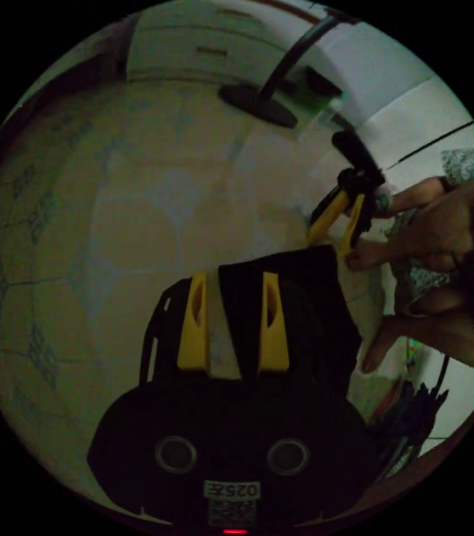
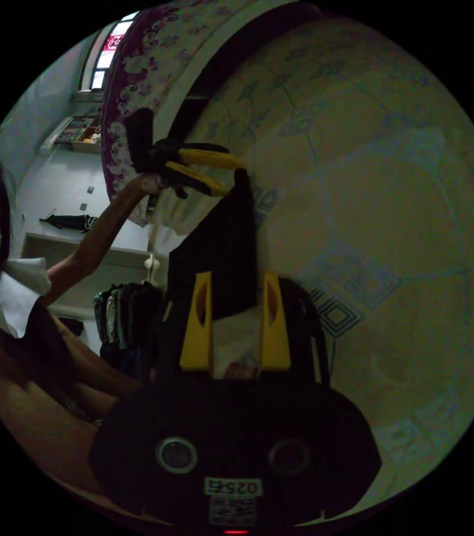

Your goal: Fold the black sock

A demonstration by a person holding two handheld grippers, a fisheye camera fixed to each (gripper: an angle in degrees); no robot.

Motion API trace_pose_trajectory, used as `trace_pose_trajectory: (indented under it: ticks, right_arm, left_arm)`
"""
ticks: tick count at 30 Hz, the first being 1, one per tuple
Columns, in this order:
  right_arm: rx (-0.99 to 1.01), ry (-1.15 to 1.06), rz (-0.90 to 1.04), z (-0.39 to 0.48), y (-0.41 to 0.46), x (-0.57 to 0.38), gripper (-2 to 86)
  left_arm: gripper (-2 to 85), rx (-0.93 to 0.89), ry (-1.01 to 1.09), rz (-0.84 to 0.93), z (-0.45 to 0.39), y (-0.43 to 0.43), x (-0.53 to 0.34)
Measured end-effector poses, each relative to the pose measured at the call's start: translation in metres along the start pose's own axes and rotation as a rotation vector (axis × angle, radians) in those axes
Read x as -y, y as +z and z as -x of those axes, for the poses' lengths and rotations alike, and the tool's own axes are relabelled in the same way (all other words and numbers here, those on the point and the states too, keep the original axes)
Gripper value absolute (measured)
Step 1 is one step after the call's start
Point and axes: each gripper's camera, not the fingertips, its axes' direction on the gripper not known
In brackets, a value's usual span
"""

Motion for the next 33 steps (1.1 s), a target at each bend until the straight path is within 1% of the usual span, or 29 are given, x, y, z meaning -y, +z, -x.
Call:
trace_pose_trajectory:
  ticks: [1, 2, 3, 7, 9, 11, 12, 13, 14, 16, 18, 19, 21, 22, 23, 24, 26, 28, 29, 30, 31, 33]
  right_arm:
    - [0.010, 0.002, -0.001, -0.002, 0.000, -0.001, 12.8]
    - [0.029, -0.003, 0.007, -0.004, 0.001, -0.002, 12.8]
    - [0.040, -0.011, 0.023, -0.005, 0.004, -0.002, 12.8]
    - [0.022, -0.043, 0.064, 0.002, 0.013, -0.003, 10.4]
    - [-0.023, -0.050, 0.080, 0.004, 0.022, -0.007, 4.8]
    - [-0.058, -0.045, 0.117, 0.002, 0.028, -0.009, 2.3]
    - [-0.033, -0.043, 0.109, 0.000, 0.029, -0.011, 1.6]
    - [-0.022, -0.036, 0.114, -0.002, 0.029, -0.011, 1.3]
    - [-0.005, -0.033, 0.118, -0.003, 0.028, -0.012, 0.9]
    - [-0.046, -0.051, 0.103, -0.003, 0.017, -0.012, 0.5]
    - [-0.198, -0.087, 0.074, 0.000, -0.012, -0.005, 0.2]
    - [-0.239, -0.091, 0.067, 0.000, -0.022, -0.003, 0.2]
    - [-0.410, -0.075, 0.003, 0.003, -0.063, 0.005, 0.1]
    - [-0.449, -0.067, -0.018, 0.004, -0.074, 0.006, 0.1]
    - [-0.504, -0.059, -0.065, 0.009, -0.092, 0.008, 0.1]
    - [-0.520, -0.079, -0.105, 0.018, -0.107, 0.009, 0.1]
    - [-0.511, -0.130, -0.134, 0.038, -0.118, 0.009, 0.1]
    - [-0.448, -0.202, -0.149, 0.065, -0.117, 0.006, 0.1]
    - [-0.368, -0.260, -0.140, 0.086, -0.108, 0.003, 0.2]
    - [-0.289, -0.319, -0.105, 0.106, -0.091, -0.001, 0.3]
    - [-0.254, -0.353, -0.079, 0.117, -0.081, -0.004, 0.3]
    - [-0.150, -0.465, 0.023, 0.156, -0.027, -0.019, 0.5]
  left_arm:
    - [12.0, 0.012, 0.010, 0.042, 0.003, 0.008, 0.005]
    - [11.6, 0.050, 0.065, 0.035, 0.003, 0.013, 0.013]
    - [11.6, 0.061, 0.079, 0.063, 0.005, 0.021, 0.020]
    - [11.2, 0.034, 0.134, 0.143, 0.005, 0.035, 0.036]
    - [6.9, 0.100, 0.195, 0.190, -0.002, 0.045, 0.042]
    - [2.6, 0.154, 0.251, 0.211, -0.007, 0.051, 0.045]
    - [0.3, 0.093, 0.288, 0.232, -0.008, 0.055, 0.048]
    - [0.0, 0.031, 0.272, 0.249, -0.007, 0.058, 0.050]
    - [-0.5, -0.028, 0.204, 0.267, -0.002, 0.062, 0.057]
    - [-0.7, 0.001, 0.220, 0.241, -0.004, 0.063, 0.066]
    - [-0.8, 0.079, 0.209, 0.167, -0.004, 0.055, 0.081]
    - [-0.8, 0.083, 0.200, 0.134, -0.003, 0.050, 0.085]
    - [-0.8, 0.096, 0.143, -0.018, 0.003, 0.026, 0.103]
    - [-0.8, 0.097, 0.131, -0.059, 0.004, 0.019, 0.106]
    - [-0.8, 0.092, 0.110, -0.141, 0.006, 0.005, 0.111]
    - [-0.9, 0.065, 0.094, -0.213, 0.005, -0.010, 0.111]
    - [-0.9, 0.056, 0.102, -0.287, -0.003, -0.031, 0.102]
    - [-0.9, 0.071, 0.131, -0.325, -0.018, -0.053, 0.080]
    - [-0.9, 0.066, 0.154, -0.341, -0.030, -0.068, 0.058]
    - [-0.9, 0.053, 0.162, -0.354, -0.043, -0.083, 0.031]
    - [-0.9, 0.042, 0.158, -0.361, -0.049, -0.090, 0.017]
    - [-0.9, -0.020, 0.143, -0.398, -0.081, -0.111, -0.048]
